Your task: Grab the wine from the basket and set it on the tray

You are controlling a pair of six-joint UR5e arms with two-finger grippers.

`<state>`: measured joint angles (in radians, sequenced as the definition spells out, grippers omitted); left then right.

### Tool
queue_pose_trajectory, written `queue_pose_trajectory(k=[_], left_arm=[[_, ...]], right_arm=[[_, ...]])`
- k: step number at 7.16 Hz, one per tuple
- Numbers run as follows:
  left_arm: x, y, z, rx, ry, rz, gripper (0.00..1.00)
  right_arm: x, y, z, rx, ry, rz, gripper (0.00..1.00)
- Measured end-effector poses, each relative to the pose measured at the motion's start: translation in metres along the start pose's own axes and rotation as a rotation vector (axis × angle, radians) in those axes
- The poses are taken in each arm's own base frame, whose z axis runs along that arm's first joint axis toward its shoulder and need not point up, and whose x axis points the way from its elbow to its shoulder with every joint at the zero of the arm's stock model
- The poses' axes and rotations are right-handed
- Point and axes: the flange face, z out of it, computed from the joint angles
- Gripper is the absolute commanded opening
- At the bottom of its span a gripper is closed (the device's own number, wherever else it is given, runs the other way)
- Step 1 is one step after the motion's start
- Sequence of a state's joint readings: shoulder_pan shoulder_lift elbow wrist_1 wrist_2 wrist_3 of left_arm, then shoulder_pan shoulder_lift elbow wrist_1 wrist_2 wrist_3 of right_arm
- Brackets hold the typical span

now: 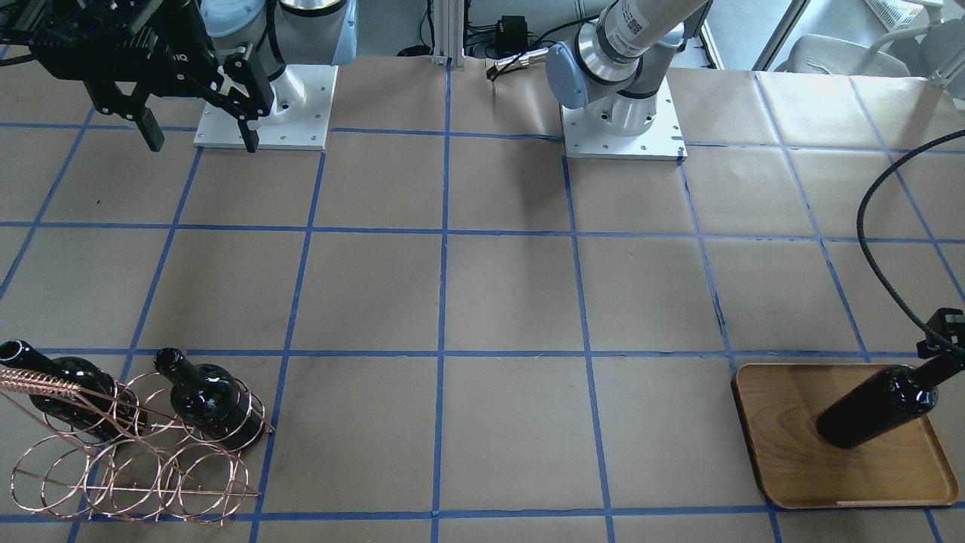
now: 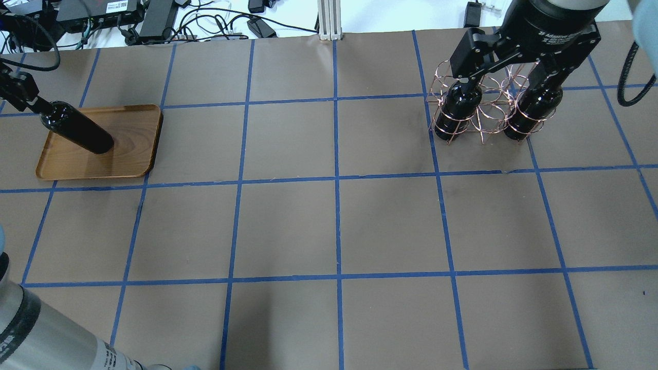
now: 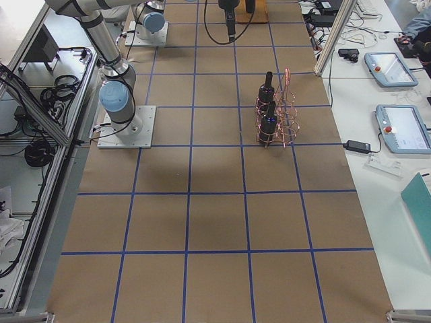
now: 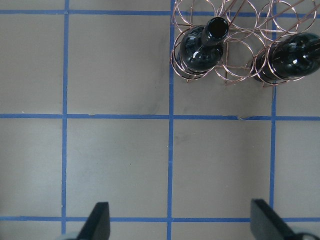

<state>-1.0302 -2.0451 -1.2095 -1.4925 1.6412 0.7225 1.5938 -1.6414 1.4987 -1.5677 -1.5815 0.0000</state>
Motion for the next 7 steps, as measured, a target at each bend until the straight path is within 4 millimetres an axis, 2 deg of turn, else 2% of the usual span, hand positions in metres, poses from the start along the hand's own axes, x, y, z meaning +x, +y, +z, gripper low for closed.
queue_pose_trajectory(k=[2, 4, 6, 7], left_arm=[[0.014, 0.009, -0.02, -0.001, -0.003, 0.008, 1.0], [0.045, 0.024, -0.055, 0.0, 0.007, 0.012, 1.0], [0.107, 0.042, -0.094, 0.048, 0.04, -0.049, 1.0], [0.149, 0.049, -0.111, 0.071, 0.053, -0.122, 1.0]], right_arm=[[0.0, 0.0, 0.0, 0.0, 0.0, 0.0, 1.0], [0.0, 0.0, -0.001, 0.001, 0.0, -0.001, 1.0], [0.0, 0.001, -0.001, 0.001, 0.0, 0.0, 1.0], [0.0, 0.001, -0.001, 0.001, 0.0, 0.0, 1.0]])
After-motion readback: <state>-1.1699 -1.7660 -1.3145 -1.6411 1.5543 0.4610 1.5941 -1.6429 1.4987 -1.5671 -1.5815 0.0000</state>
